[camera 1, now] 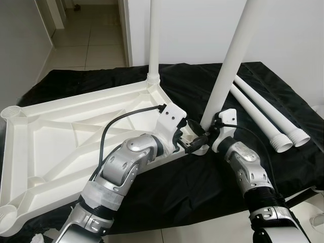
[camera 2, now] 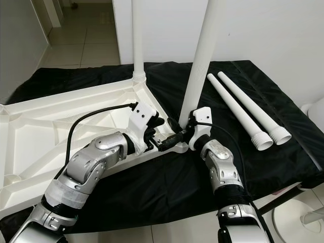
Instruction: Building children table
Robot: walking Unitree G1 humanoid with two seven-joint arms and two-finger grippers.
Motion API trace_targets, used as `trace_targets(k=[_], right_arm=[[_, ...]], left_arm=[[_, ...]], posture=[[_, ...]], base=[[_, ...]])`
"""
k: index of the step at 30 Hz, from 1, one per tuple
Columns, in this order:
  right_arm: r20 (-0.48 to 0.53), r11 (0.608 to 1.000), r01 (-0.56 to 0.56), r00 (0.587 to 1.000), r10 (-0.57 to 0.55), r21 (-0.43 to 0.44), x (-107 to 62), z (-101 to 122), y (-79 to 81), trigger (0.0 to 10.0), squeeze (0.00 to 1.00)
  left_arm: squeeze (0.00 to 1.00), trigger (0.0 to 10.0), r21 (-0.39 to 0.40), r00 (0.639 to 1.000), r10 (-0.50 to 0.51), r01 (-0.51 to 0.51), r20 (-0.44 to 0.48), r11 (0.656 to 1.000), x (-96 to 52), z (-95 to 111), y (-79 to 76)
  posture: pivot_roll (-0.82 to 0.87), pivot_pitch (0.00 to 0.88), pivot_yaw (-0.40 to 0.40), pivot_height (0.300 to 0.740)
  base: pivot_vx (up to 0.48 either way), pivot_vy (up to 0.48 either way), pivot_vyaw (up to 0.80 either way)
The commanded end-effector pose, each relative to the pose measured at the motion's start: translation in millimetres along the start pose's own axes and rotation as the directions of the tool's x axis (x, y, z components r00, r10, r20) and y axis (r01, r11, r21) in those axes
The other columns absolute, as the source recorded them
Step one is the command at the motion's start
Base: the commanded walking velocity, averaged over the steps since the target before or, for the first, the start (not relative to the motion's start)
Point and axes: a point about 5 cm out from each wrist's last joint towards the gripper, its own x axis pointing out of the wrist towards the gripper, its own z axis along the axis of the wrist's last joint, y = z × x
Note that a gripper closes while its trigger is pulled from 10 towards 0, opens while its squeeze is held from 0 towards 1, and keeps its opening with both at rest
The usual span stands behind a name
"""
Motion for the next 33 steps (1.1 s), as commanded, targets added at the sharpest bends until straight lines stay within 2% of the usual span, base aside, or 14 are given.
trace_targets(k=[1, 2, 4, 6, 10, 12, 15, 16, 18, 19, 20, 28, 29, 33], right_arm=[[-0.166, 0.994, 0.083, 0.984, -0.070, 0.074, -8.3, -34, 1.2, 10.0, 0.00], [-0.131, 0.987, 0.138, 0.983, -0.127, 0.078, -6.0, -31, 5.6, 10.0, 0.00], [-0.131, 0.987, 0.138, 0.983, -0.127, 0.078, -6.0, -31, 5.6, 10.0, 0.00], [-0.073, 0.964, 0.246, 0.968, -0.239, 0.106, -2.1, -24, 16.1, 10.0, 0.00], [-0.055, 0.933, 0.328, 0.945, -0.323, 0.150, -0.5, -21, 23.1, 10.0, 0.00], [-0.054, 0.869, 0.454, 0.890, -0.453, 0.194, -1.0, -20, 26.6, 10.0, 0.00], [-0.057, 0.842, 0.496, 0.866, -0.496, 0.211, -1.5, -20, 27.6, 10.0, 0.00], [-0.061, 0.768, 0.597, 0.797, -0.601, 0.234, -3.8, -17, 32.6, 10.0, 0.00], [-0.061, 0.768, 0.597, 0.797, -0.601, 0.234, -3.8, -17, 32.6, 10.0, 0.00], [-0.065, 0.732, 0.638, 0.762, -0.644, 0.238, -5.2, -16, 35.5, 10.0, 0.00], [-0.073, 0.720, 0.651, 0.752, -0.655, 0.242, -4.9, -15, 41.3, 10.0, 0.00], [-0.033, 0.766, 0.600, 0.792, -0.610, 0.231, -6.0, -10, 48.4, 10.0, 0.00], [0.005, 0.778, 0.574, 0.804, -0.595, 0.255, -7.6, -5, 46.7, 10.0, 1.00], [0.084, 0.792, 0.550, 0.806, -0.587, 0.264, -11.9, 6, 39.7, 10.0, 1.00]], left_arm=[[0.00, 10.0, 0.009, 1.000, 0.006, -0.006, 0.003, 1.000, -0.5, 3, 0.5], [0.00, 10.0, 0.010, 1.000, 0.006, -0.006, 0.001, 1.000, -0.7, 2, 0.3], [0.00, 10.0, 0.010, 1.000, 0.006, -0.006, 0.001, 1.000, -0.7, 2, 0.3], [0.00, 10.0, 0.011, 1.000, 0.006, -0.006, 0.000, 1.000, -0.5, 1, -0.3], [0.00, 10.0, 0.011, 1.000, 0.006, -0.006, -0.001, 1.000, 0.0, 1, -1.0], [0.00, 10.0, 0.009, 1.000, 0.003, -0.003, -0.001, 1.000, 0.3, -1, -2.0], [0.00, 10.0, 0.009, 1.000, 0.002, -0.002, -0.002, 1.000, 0.5, -1, -2.4], [0.00, 10.0, 0.007, 1.000, -0.001, 0.001, -0.002, 1.000, 0.8, -2, -3.3], [0.00, 10.0, 0.007, 1.000, -0.001, 0.001, -0.002, 1.000, 0.8, -2, -3.3], [0.00, 10.0, 0.006, 1.000, -0.002, 0.002, -0.003, 1.000, 0.9, -3, -3.6], [0.00, 10.0, 0.004, 1.000, -0.002, 0.002, -0.003, 1.000, 0.9, -3, -3.9], [0.00, 10.0, 0.004, 1.000, 0.000, 0.000, -0.003, 1.000, 1.9, -5, -4.4], [0.00, 10.0, 0.004, 1.000, 0.001, -0.001, -0.003, 1.000, 2.3, -5, -4.5], [0.00, 10.0, 0.007, 1.000, 0.004, -0.004, -0.001, 1.000, 2.1, -6, -4.1]], posture=[[-0.04, 0.031, -0.007, 0.740], [-0.04, 0.031, -0.007, 0.740], [-0.04, 0.031, -0.007, 0.740], [-0.04, 0.031, -0.007, 0.740], [-0.05, 0.024, -0.016, 0.740], [-0.06, 0.018, -0.018, 0.740], [-0.06, 0.018, -0.018, 0.740], [-0.06, 0.013, -0.019, 0.740], [-0.06, 0.013, -0.019, 0.740], [-0.06, 0.013, -0.019, 0.740], [-0.07, 0.007, -0.023, 0.740], [-0.07, 0.000, -0.026, 0.740], [-0.07, 0.000, -0.027, 0.740], [-0.07, 0.000, -0.027, 0.740]], base=[[0.000, 0.000, 0.00], [0.000, 0.000, 0.00], [0.000, 0.000, 0.00], [0.000, 0.000, 0.00], [0.000, 0.000, 0.00], [0.000, 0.000, 0.00], [0.000, 0.000, 0.00], [0.000, 0.000, 0.00], [0.000, 0.000, 0.00], [0.000, 0.000, 0.00], [0.000, 0.000, 0.00], [0.000, 0.000, 0.00], [0.000, 0.000, 0.00], [0.000, 0.000, 0.00]])
